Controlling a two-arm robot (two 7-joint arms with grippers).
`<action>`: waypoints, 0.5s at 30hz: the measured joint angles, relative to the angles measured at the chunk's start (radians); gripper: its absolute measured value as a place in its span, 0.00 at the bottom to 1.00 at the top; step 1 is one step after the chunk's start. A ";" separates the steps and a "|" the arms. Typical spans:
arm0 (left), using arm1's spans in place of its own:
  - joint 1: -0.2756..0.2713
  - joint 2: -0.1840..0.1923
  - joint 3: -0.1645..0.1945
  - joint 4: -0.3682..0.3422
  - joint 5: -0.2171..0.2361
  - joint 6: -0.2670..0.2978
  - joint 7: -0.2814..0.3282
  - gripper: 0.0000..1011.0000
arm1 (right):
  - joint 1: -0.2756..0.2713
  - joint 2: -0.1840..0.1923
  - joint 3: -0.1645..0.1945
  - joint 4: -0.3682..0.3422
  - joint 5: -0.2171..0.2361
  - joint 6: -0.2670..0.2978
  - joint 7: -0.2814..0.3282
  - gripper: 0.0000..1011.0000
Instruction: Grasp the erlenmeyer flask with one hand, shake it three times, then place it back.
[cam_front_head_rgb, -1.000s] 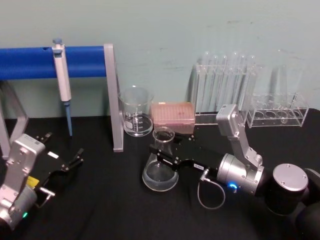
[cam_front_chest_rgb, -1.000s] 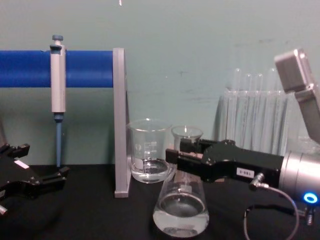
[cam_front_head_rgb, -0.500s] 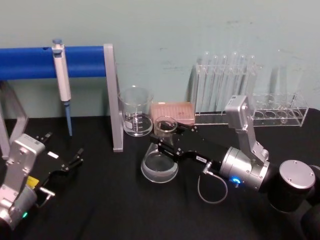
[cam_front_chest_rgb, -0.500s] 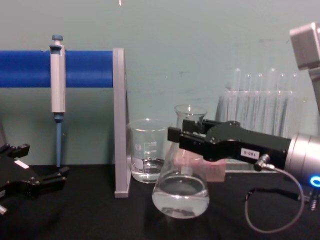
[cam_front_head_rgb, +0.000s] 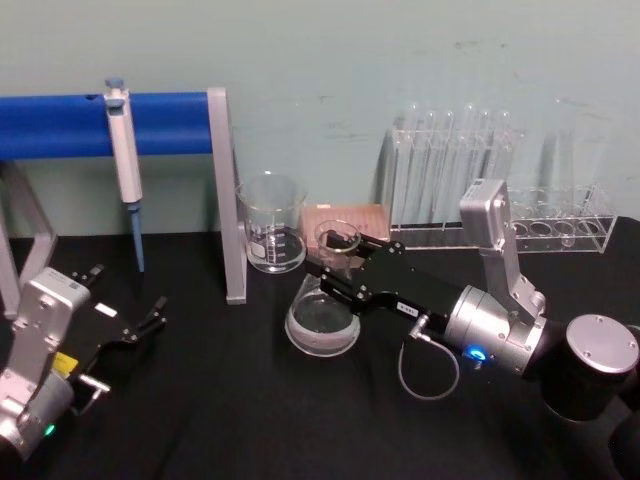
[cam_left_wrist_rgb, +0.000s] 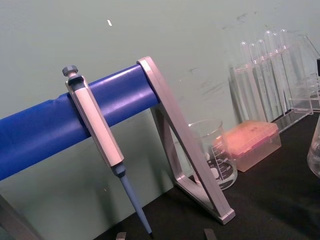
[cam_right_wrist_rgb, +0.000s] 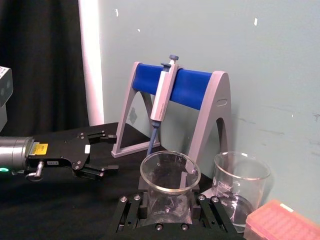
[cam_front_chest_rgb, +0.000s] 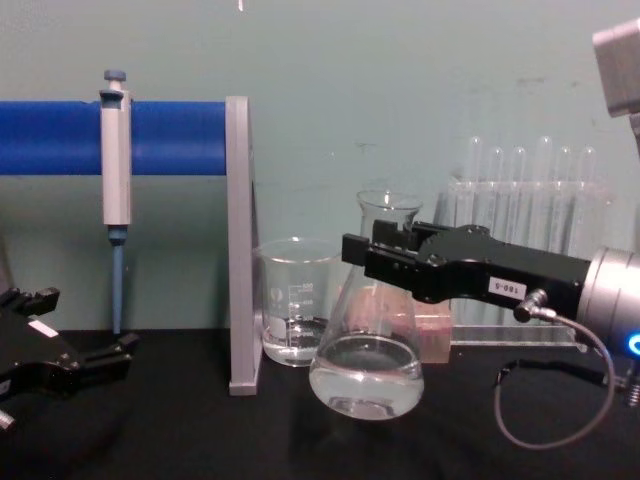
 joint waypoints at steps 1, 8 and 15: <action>0.000 0.000 0.000 0.000 0.000 0.000 0.000 0.99 | 0.000 0.000 0.000 -0.001 0.001 0.001 -0.002 0.45; 0.000 0.000 0.000 0.000 0.000 0.000 0.000 0.99 | 0.002 0.002 -0.006 0.000 0.006 0.000 0.010 0.45; 0.000 0.000 0.000 0.000 0.000 0.000 0.000 0.99 | 0.004 0.006 -0.019 -0.004 0.013 -0.008 0.033 0.45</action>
